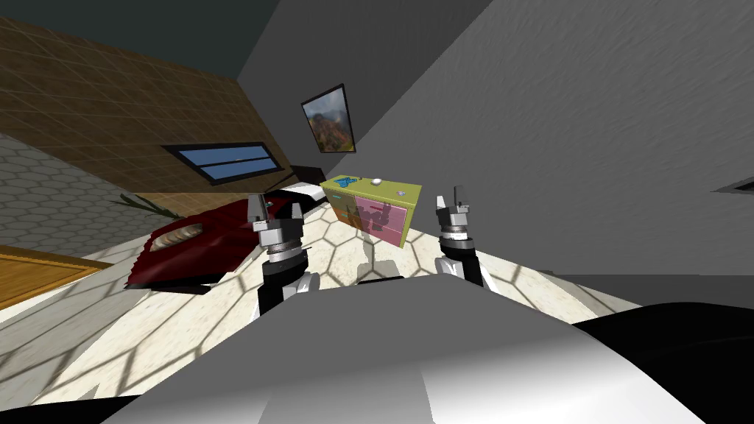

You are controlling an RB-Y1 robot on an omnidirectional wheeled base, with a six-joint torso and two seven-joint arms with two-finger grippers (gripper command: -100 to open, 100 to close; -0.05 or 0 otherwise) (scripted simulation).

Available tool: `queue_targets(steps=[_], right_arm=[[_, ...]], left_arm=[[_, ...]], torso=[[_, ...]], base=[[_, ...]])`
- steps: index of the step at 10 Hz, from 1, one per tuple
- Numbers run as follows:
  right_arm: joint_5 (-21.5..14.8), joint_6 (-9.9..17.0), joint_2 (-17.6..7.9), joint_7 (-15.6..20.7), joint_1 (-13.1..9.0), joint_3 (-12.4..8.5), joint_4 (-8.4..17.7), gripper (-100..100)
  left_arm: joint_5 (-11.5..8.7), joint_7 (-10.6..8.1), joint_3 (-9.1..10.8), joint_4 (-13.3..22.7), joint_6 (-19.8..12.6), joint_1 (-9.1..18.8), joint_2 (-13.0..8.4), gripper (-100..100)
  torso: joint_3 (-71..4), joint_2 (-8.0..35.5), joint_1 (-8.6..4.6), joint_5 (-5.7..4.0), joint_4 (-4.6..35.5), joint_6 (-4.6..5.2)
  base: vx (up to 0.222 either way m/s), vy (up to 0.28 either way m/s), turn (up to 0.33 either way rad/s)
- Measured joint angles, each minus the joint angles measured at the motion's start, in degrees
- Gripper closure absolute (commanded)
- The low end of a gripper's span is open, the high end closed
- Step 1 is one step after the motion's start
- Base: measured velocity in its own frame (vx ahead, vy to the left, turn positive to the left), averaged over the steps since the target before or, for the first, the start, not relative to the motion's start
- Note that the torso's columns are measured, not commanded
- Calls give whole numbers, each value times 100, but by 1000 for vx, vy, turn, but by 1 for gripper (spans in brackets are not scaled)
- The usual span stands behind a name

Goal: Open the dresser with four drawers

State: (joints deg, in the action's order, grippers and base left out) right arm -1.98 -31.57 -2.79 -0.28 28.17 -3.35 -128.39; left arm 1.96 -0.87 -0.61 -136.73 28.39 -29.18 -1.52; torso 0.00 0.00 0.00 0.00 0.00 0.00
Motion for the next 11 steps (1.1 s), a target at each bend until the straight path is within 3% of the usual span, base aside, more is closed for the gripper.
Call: queue_targets(steps=[2,9,10,11], right_arm=[[0,0,0,0,0,0,0,0],[0,-1,0,0,0,0,-2,0],[0,-1,0,0,0,0,-2,0],[0,0,0,0,0,0,0,0]], left_arm=[[0,0,0,0,0,0,0,0],[0,0,0,-2,1,0,0,0],[0,0,0,-2,1,0,0,-100],[3,0,-3,35,-16,14,-127,-100]], torso=[[-1200,597,0,0,600,0],[-7073,3539,0,0,3537,0],[-7919,3962,0,0,3960,0],[-8317,4148,-1,0,4147,1]], base=[[0,0,0],[0,0,0],[28,-8,-24],[45,-12,-49]])
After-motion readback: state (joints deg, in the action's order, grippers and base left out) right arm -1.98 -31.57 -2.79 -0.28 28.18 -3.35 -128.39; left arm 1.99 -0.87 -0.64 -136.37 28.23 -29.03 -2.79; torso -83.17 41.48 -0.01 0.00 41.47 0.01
